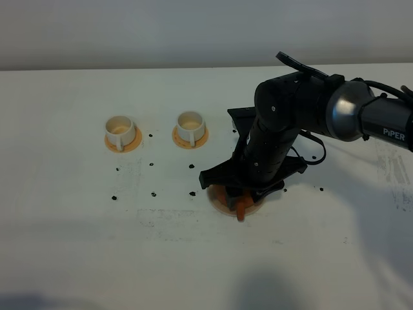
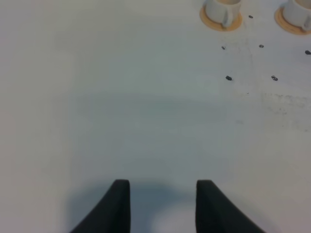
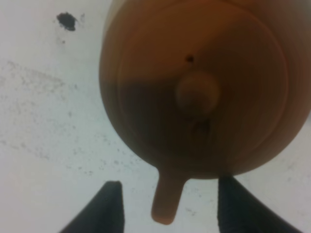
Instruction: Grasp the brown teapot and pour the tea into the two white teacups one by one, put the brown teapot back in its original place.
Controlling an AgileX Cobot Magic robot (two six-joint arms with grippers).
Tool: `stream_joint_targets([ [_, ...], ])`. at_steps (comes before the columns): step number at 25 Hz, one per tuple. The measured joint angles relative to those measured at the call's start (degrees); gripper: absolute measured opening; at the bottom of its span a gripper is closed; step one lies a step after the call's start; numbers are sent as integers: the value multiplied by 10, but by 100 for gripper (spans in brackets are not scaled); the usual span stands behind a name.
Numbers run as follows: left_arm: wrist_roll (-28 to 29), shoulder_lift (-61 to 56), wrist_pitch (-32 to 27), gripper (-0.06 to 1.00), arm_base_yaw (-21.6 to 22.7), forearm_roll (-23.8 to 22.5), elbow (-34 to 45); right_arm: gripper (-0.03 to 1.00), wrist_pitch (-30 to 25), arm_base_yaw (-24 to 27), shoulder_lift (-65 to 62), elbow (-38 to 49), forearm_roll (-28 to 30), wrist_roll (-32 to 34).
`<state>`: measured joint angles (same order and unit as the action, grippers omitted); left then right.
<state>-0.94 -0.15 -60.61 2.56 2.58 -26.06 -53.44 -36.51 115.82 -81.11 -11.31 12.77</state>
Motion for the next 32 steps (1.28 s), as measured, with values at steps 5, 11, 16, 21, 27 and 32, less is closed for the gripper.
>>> stream_joint_targets([
  [5, 0, 0, 0, 31, 0, 0, 0, 46, -4, 0, 3, 0, -10, 8],
  [11, 0, 0, 0, 31, 0, 0, 0, 46, -4, 0, 8, 0, -25, 8],
  [16, 0, 0, 0, 31, 0, 0, 0, 46, -3, 0, 8, 0, -24, 8],
  [21, 0, 0, 0, 31, 0, 0, 0, 46, -3, 1, 8, 0, -21, 12],
  [27, 0, 0, 0, 31, 0, 0, 0, 45, -3, 1, 8, 0, -16, 20],
  [32, 0, 0, 0, 31, 0, 0, 0, 45, -3, 1, 8, 0, -7, 27],
])
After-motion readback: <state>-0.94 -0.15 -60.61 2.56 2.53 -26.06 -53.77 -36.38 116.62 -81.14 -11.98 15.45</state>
